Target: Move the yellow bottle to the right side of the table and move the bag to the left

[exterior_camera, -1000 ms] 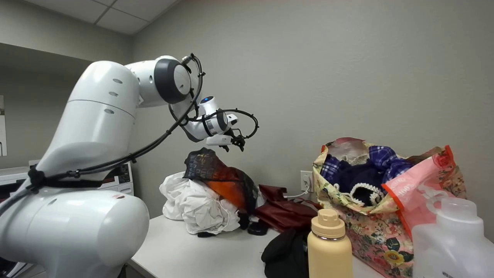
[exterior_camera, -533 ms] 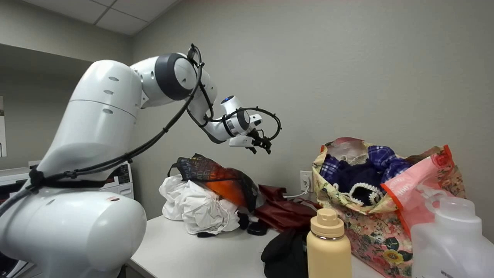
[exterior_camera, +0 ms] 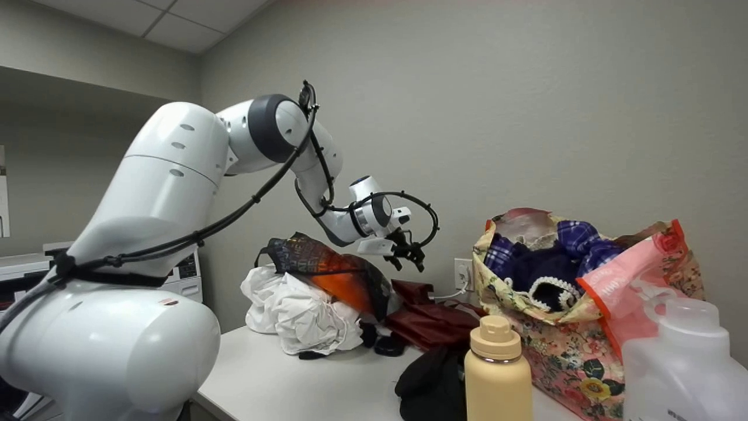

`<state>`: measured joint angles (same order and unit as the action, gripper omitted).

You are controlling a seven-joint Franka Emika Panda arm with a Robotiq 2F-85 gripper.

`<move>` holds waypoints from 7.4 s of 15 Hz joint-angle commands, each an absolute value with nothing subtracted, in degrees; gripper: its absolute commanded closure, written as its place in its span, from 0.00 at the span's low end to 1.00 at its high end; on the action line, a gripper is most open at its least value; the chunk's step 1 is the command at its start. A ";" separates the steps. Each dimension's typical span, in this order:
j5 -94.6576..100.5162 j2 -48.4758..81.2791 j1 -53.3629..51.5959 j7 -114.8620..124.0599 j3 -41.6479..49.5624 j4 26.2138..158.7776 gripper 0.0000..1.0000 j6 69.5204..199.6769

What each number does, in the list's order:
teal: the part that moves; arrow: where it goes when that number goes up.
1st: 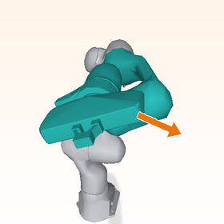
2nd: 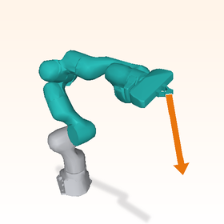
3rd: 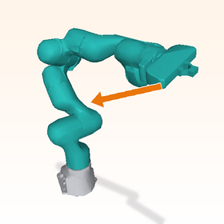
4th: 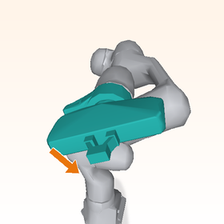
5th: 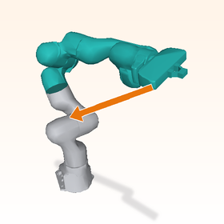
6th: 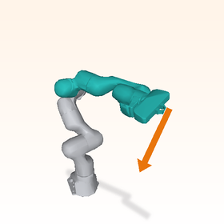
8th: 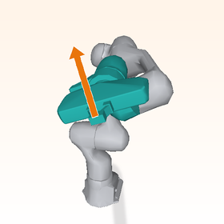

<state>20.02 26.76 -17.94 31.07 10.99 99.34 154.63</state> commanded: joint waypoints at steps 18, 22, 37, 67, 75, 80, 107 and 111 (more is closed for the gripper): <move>27.15 33.19 -22.94 31.90 15.76 103.63 0.98 152.07; 27.65 32.91 -22.89 30.56 15.67 103.51 0.97 152.29; 25.10 20.71 -3.72 -23.98 -3.18 112.49 0.00 156.14; 57.71 24.25 -28.83 30.85 28.74 110.03 0.95 164.20; 33.16 13.70 -27.09 28.59 20.93 104.14 0.99 165.71; 31.67 10.95 -30.03 29.05 18.61 94.33 0.99 166.52; 54.62 12.85 -39.42 40.13 26.63 97.51 0.00 154.67; 49.21 9.56 -36.26 34.88 27.25 103.03 0.00 151.92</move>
